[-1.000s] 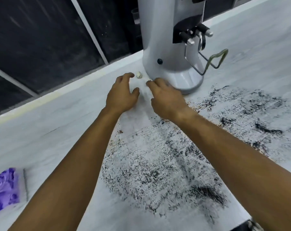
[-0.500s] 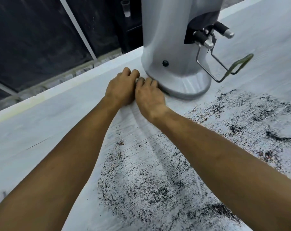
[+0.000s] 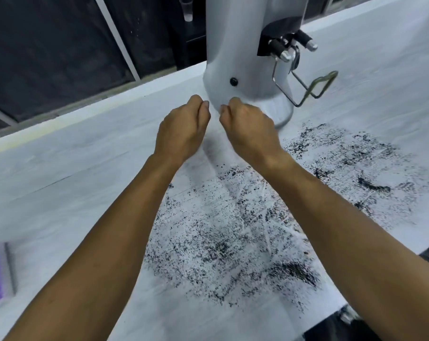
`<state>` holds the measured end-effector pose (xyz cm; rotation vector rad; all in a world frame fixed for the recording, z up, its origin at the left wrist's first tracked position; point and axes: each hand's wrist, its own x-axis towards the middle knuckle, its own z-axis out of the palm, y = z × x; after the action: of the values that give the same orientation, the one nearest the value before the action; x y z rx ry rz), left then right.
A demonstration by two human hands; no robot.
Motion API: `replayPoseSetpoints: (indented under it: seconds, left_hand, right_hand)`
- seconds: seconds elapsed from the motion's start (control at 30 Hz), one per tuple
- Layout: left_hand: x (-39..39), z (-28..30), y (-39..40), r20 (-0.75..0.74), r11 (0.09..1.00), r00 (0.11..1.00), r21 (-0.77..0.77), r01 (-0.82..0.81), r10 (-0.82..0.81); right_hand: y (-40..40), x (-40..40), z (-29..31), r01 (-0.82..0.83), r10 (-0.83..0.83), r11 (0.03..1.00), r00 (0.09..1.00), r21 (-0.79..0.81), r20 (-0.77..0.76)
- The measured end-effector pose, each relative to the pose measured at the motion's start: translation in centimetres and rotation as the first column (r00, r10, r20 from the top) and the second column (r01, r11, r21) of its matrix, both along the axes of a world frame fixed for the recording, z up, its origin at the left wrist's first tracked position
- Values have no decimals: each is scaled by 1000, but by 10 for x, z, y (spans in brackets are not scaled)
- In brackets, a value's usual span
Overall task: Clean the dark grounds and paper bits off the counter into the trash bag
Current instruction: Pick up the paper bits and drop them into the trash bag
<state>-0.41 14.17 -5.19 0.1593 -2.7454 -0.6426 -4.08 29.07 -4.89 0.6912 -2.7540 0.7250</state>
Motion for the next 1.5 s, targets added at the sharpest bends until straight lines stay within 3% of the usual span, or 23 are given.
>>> replayPoseSetpoints:
  seconds: [0.2,0.4,0.53,0.7,0.87,1.07,1.17,1.5]
  left_hand:
    - [48,20,96,-88,954,995,291,71,-47]
    - [104,17,225,-52,840,993,529,121,-110]
    - [149,3,304,1,784,991,612,104,-132]
    - [200,-37,370,130,769,985,639,7,-117]
    - [242,-77,409,298,749,953,645,-151,-64]
    - [279,-107,434,566,609,813,696,-381,-138]
    - [288,-104,439,682,618,715,631,-469,-153]
    - [296,-74,428,639,557,764,667,-495,-88]
  right_hand:
    - [92,53,18,-9,16,992,999,-126,49]
    - [200,118,5,166,-105,943,971,-287,215]
    - [265,167,-7,274,-163,920,917,-279,364]
    - [336,220,-35,345,-189,901,859,-264,476]
    - [391,252,-68,381,-234,916,766,-128,599]
    - [428,269,-88,311,-250,950,706,27,663]
    - [434,276,-84,306,-213,952,655,4,725]
    - [437,284,-68,338,-166,936,663,-95,730]
